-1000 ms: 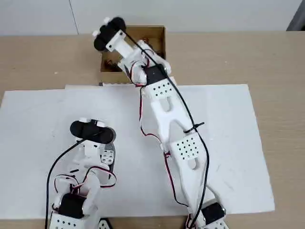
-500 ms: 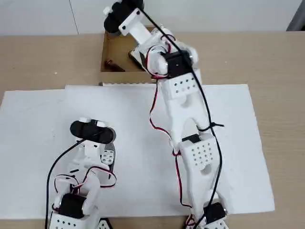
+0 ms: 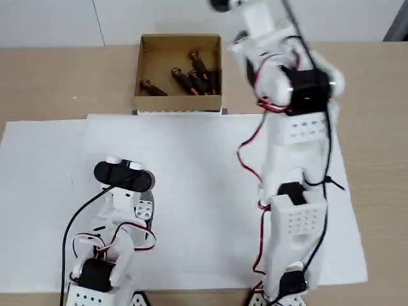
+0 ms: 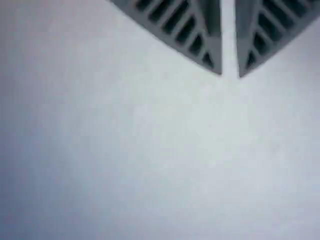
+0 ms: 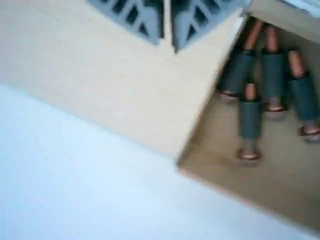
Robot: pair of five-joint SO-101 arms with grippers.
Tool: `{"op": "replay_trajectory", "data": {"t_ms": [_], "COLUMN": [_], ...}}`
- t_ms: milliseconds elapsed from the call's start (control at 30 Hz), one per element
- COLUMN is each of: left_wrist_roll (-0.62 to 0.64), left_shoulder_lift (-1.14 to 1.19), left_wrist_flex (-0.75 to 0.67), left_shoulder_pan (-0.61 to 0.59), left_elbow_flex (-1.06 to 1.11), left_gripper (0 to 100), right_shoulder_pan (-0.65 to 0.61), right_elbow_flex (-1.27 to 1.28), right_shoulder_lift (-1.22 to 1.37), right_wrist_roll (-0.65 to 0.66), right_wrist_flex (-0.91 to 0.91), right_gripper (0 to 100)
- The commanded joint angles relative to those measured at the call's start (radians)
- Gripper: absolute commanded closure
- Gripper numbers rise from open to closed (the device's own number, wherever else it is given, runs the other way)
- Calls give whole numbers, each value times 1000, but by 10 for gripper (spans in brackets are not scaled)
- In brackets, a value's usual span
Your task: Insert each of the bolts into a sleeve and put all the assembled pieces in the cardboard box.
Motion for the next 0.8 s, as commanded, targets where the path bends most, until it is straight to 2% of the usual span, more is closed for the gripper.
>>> {"op": "replay_trajectory", "data": {"t_ms": [0, 533, 767], "left_wrist_roll": [2, 2, 2], "left_shoulder_lift": [-8, -8, -8], "left_wrist_flex": [5, 5, 5], "left_shoulder_pan": [-5, -5, -5], "left_elbow_flex": [-4, -4, -4], "left_gripper": [995, 995, 995], "right_shoulder_pan": [65, 223, 234], "right_elbow_flex": [75, 994, 1255], "right_shoulder_lift": [-127, -674, -794], "right_wrist_roll": [-29, -285, -304], "right_wrist_flex": [16, 5, -27], "right_gripper": [995, 995, 995]}}
